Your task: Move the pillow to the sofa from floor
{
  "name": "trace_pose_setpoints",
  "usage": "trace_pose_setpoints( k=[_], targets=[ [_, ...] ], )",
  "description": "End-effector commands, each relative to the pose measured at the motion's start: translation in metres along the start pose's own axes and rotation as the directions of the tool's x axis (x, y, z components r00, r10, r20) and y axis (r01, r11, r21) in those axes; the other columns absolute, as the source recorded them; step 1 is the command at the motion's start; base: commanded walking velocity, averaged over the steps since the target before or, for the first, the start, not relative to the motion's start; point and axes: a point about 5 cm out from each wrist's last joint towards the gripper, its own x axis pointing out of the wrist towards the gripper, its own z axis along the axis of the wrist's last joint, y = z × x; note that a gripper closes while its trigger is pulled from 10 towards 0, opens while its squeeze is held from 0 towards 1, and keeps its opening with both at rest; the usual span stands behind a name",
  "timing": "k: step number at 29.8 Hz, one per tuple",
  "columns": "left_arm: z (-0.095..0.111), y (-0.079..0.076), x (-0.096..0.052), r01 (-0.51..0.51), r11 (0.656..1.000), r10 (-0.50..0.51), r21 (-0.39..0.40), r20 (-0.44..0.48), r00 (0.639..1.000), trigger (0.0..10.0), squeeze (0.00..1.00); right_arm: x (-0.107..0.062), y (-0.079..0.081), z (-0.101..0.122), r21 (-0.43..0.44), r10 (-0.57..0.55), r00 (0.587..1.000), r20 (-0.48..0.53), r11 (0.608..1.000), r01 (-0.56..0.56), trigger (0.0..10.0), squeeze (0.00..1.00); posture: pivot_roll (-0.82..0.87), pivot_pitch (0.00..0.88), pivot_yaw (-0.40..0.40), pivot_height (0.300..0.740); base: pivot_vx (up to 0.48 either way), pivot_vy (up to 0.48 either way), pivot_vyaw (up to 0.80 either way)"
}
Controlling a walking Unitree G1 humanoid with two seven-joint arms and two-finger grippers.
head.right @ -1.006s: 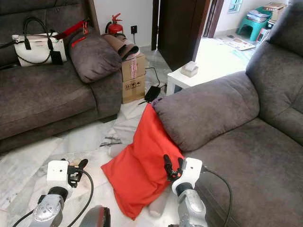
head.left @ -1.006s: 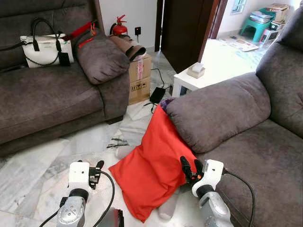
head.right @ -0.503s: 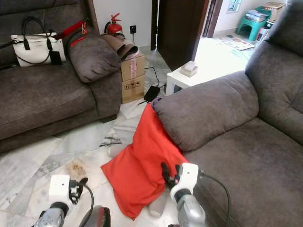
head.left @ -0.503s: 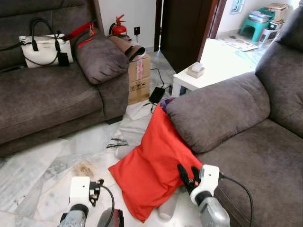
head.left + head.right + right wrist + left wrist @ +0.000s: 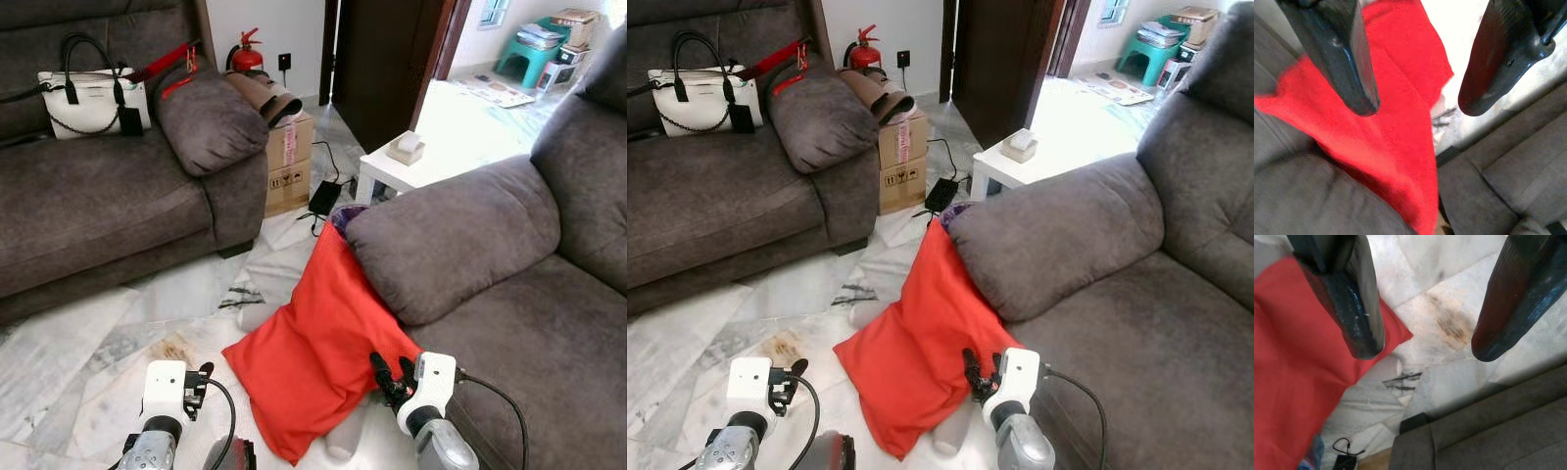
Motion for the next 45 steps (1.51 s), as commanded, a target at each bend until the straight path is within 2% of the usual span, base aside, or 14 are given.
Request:
trace_pose_setpoints(
  k=[1,8,15,19,21,23,25,29,30,31,40,41,42,45],
  targets=[
    [-0.002,-0.002,-0.001,-0.002,1.000,0.002,-0.007,-0.007,1.000,10.0,0.00,-0.002,-0.005,-0.001,-0.011,-0.012,1.000,-0.006,1.000,0.012,10.0,0.00,0.08,0.113,-0.011,0.624,0.337,0.000,0.00],
    [-0.003,-0.004,0.000,0.023,1.000,-0.024,-0.012,-0.019,1.000,10.0,0.00,-0.001,-0.006,0.002,-0.015,-0.028,1.000,0.002,0.999,0.028,10.0,0.00,0.08,0.114,-0.011,0.624,0.314,0.000,0.00],
    [-0.007,-0.005,-0.002,0.022,1.000,-0.022,-0.003,-0.033,0.999,10.0,0.00,0.001,-0.009,0.005,-0.027,-0.047,0.999,-0.002,0.999,0.047,10.0,0.00,0.09,0.114,-0.012,0.624,0.000,0.000,0.00],
    [-0.029,0.010,-0.010,-0.051,0.998,0.056,0.035,-0.165,0.985,10.0,0.00,0.003,-0.010,0.008,-0.043,-0.060,0.998,-0.016,0.997,0.059,10.0,0.00,0.09,0.115,-0.012,0.624,0.000,0.000,0.00],
    [-0.033,0.014,-0.013,-0.062,0.997,0.069,0.045,-0.187,0.980,10.0,0.00,0.004,-0.010,0.009,-0.048,-0.061,0.998,-0.018,0.997,0.060,10.0,0.00,0.09,0.120,-0.012,0.624,0.000,0.000,0.00],
    [-0.045,0.024,-0.020,-0.106,0.992,0.120,0.070,-0.242,0.963,10.0,0.00,0.006,-0.010,0.011,-0.054,-0.061,0.998,-0.025,0.997,0.060,10.0,0.00,0.10,0.128,-0.011,0.624,0.000,0.000,0.00],
    [-0.049,0.030,-0.025,-0.145,0.987,0.158,0.069,-0.259,0.953,10.0,0.00,0.007,-0.010,0.011,-0.061,-0.060,0.998,-0.035,0.996,0.058,10.0,0.00,0.10,0.135,-0.010,0.624,0.000,0.000,0.00],
    [-0.051,0.034,-0.031,-0.159,0.985,0.169,0.061,-0.250,0.953,10.0,0.00,0.007,-0.008,0.009,-0.058,-0.057,0.997,-0.051,0.997,0.054,10.0,0.00,0.12,0.147,-0.007,0.624,0.000,0.000,0.00],
    [-0.053,0.035,-0.033,-0.162,0.985,0.173,0.064,-0.247,0.954,10.0,0.00,0.007,-0.008,0.007,-0.051,-0.060,0.996,-0.059,0.997,0.057,10.0,0.38,0.13,0.158,-0.004,0.624,0.000,0.000,0.00],
    [-0.052,0.037,-0.034,-0.167,0.984,0.178,0.065,-0.234,0.956,10.0,0.00,0.007,-0.006,0.005,-0.033,-0.053,0.996,-0.067,0.998,0.051,10.0,1.00,0.13,0.164,-0.002,0.624,0.000,0.000,0.00],
    [-0.035,0.037,-0.036,-0.162,0.986,0.166,0.042,-0.110,0.980,10.0,0.00,0.005,-0.003,-0.003,-0.071,-0.051,0.994,-0.095,0.997,0.044,10.0,1.00,0.17,0.235,0.017,0.624,0.000,0.000,0.00],
    [-0.032,0.037,-0.035,-0.157,0.987,0.160,0.041,-0.098,0.982,10.0,0.00,0.005,-0.002,-0.003,-0.071,-0.051,0.994,-0.095,0.996,0.044,10.0,0.95,0.17,0.240,0.018,0.624,0.000,0.000,0.00],
    [-0.026,0.036,-0.035,-0.148,0.988,0.150,0.037,-0.070,0.986,10.0,0.00,0.005,-0.002,-0.003,-0.074,-0.045,0.995,-0.092,0.996,0.038,10.0,0.00,0.18,0.257,0.022,0.624,0.000,0.000,0.00],
    [-0.018,0.034,-0.034,-0.138,0.990,0.138,0.029,-0.031,0.990,10.0,0.00,0.006,-0.001,-0.001,-0.077,-0.042,0.996,-0.083,0.996,0.035,10.0,0.00,0.19,0.271,0.025,0.624,0.000,0.000,0.00]
  ],
)
